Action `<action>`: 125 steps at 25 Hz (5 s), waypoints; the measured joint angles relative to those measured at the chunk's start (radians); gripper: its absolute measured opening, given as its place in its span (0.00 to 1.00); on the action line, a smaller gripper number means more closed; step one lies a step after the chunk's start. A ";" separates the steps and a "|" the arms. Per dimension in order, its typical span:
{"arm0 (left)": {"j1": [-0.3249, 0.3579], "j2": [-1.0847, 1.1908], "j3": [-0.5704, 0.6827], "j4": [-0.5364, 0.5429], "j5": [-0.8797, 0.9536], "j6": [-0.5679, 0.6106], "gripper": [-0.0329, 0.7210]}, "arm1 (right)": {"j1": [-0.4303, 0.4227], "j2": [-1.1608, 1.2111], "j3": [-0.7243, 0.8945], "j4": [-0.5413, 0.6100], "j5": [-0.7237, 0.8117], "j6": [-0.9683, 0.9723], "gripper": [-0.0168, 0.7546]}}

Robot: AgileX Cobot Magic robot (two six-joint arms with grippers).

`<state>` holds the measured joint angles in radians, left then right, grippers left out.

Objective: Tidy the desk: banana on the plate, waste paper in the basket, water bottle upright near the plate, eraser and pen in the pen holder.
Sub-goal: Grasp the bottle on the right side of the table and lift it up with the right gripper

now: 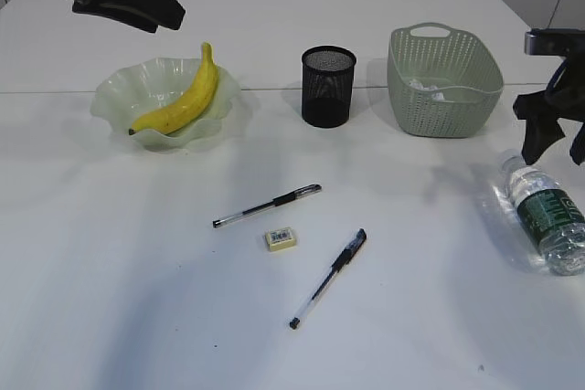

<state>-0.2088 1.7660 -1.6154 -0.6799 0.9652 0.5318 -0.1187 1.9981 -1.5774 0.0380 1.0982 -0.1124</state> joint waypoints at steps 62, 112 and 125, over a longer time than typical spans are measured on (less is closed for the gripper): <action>0.000 0.000 0.000 0.028 0.049 0.009 0.42 | 0.024 0.198 -0.164 0.041 0.116 -0.028 0.76; 0.000 -0.002 0.000 0.032 0.116 0.010 0.42 | 0.065 0.198 -0.122 -0.014 0.116 -0.123 0.45; 0.000 -0.002 0.000 0.032 0.125 0.010 0.42 | 0.065 0.196 -0.122 -0.014 0.115 -0.096 0.45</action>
<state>-0.2088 1.7638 -1.6154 -0.6479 1.0906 0.5415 -0.0537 2.1938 -1.6996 0.0243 1.2128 -0.2084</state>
